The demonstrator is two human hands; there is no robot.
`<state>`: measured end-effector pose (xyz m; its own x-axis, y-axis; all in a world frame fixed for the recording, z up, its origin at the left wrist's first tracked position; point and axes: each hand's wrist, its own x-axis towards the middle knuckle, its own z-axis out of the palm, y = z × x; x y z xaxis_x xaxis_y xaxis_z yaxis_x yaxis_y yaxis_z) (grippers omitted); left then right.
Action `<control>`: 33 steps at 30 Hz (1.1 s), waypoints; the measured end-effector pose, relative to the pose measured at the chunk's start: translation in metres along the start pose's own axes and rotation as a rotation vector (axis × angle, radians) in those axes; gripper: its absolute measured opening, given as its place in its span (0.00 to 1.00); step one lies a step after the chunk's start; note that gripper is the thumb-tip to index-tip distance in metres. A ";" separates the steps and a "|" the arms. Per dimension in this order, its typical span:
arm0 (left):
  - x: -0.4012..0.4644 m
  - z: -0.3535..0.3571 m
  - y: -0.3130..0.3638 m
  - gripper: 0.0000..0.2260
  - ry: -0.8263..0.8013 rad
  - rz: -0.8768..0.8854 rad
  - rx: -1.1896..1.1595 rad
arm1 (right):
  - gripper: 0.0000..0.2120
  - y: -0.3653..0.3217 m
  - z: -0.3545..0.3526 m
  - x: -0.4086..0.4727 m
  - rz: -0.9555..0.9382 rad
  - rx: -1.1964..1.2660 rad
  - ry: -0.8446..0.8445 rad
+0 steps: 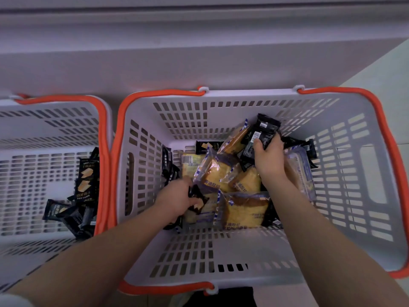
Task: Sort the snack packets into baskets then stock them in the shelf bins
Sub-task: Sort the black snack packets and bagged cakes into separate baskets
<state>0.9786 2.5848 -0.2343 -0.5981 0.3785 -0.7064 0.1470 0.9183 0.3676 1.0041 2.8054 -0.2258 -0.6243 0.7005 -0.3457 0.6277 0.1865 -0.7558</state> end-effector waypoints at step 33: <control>0.021 0.015 -0.002 0.28 0.277 -0.244 -0.169 | 0.20 0.020 0.031 -0.059 0.107 0.262 -0.539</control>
<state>0.9777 2.5926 -0.2590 -0.7925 0.0853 -0.6038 -0.1433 0.9364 0.3204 1.0388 2.7463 -0.2379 -0.7545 0.2454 -0.6087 0.6077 -0.0890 -0.7891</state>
